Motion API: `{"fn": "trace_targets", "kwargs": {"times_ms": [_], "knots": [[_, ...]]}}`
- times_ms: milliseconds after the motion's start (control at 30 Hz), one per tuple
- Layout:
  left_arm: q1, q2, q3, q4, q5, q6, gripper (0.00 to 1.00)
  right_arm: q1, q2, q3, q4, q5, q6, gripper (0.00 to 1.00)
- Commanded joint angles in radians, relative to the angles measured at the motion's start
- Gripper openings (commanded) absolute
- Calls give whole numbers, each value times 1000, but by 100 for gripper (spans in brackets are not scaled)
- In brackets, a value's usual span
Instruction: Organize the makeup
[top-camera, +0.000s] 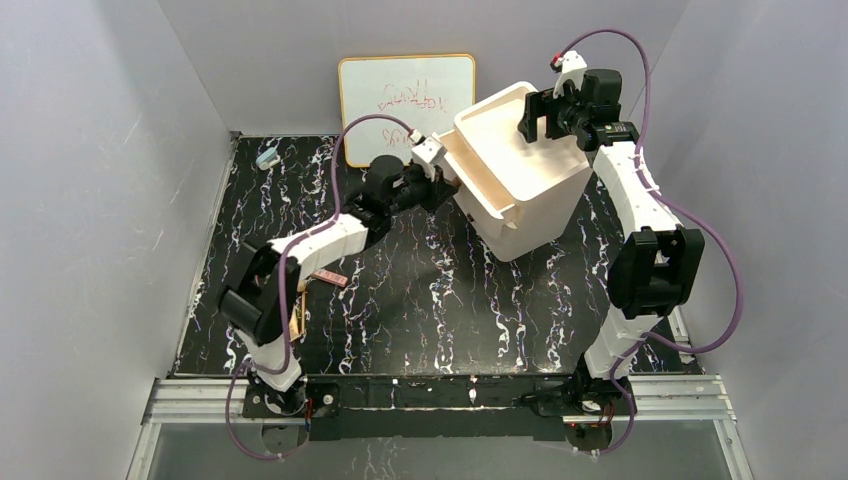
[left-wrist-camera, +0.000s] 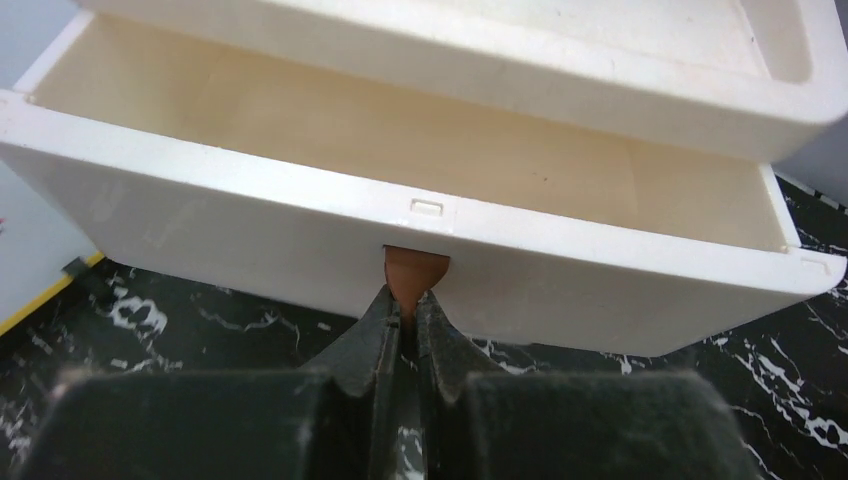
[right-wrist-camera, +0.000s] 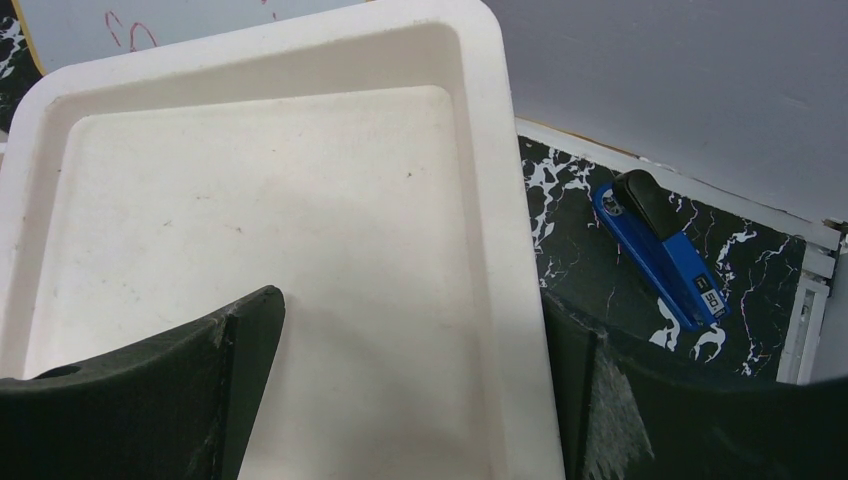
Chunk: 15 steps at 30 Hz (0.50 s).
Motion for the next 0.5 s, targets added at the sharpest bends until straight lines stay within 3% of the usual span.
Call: {"fn": "trace_targets", "kwargs": {"times_ms": [0,467], "knots": [[6,-177,-130,-99,-52,87,0,8,-37,-20,-38,-26,4,99],[59,-429,-317,-267,-160,188,0,8,-47,-25,-40,-46,5,99]]}}
